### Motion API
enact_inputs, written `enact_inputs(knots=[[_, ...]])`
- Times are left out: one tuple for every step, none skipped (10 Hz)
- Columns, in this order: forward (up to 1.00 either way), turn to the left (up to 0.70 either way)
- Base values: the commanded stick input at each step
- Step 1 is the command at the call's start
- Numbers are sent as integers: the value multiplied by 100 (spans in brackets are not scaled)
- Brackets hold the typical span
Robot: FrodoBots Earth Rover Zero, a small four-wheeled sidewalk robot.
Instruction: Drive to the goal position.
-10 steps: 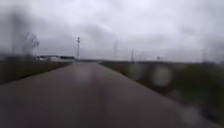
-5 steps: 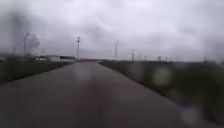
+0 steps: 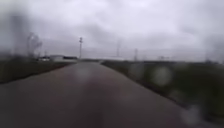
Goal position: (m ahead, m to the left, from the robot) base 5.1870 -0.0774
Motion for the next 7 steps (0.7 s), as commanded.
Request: enact_inputs(knots=[[70, 0], [70, 0], [70, 0], [70, 0], [70, 0], [70, 0], [70, 0]])
